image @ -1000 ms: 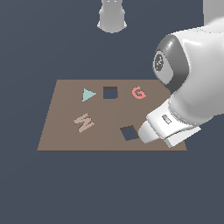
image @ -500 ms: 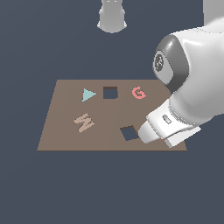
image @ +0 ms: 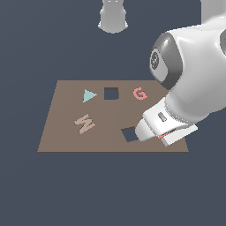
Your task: Insert a designated object into the corresponding slot on a board.
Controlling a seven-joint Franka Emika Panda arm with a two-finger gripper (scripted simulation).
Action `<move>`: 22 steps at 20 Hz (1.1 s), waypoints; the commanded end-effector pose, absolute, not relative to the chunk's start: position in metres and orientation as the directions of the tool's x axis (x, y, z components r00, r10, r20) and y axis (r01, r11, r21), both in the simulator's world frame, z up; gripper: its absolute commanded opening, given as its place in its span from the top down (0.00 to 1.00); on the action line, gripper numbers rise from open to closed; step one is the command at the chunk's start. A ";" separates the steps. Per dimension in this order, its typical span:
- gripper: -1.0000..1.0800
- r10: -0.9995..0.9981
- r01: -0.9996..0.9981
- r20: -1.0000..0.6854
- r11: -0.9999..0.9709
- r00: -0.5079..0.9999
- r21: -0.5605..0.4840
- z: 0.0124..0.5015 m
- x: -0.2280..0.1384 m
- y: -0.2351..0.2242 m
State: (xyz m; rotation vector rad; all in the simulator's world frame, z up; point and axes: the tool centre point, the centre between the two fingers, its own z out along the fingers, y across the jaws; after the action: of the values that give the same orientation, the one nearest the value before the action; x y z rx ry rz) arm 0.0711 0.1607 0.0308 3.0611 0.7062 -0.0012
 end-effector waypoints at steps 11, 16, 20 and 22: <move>1.00 0.320 0.320 0.000 -0.948 0.948 0.000 0.034 0.034 0.104; 1.00 0.235 0.235 0.000 -0.972 0.972 0.000 0.036 0.004 0.069; 1.00 0.169 0.169 -0.001 -0.986 0.986 0.000 0.037 -0.021 0.043; 1.00 0.139 0.139 -0.001 -0.990 0.990 0.000 0.038 -0.033 0.033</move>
State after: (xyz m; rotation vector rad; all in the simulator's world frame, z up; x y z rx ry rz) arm -0.0234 0.0408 0.0372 3.1308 0.2564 -0.0027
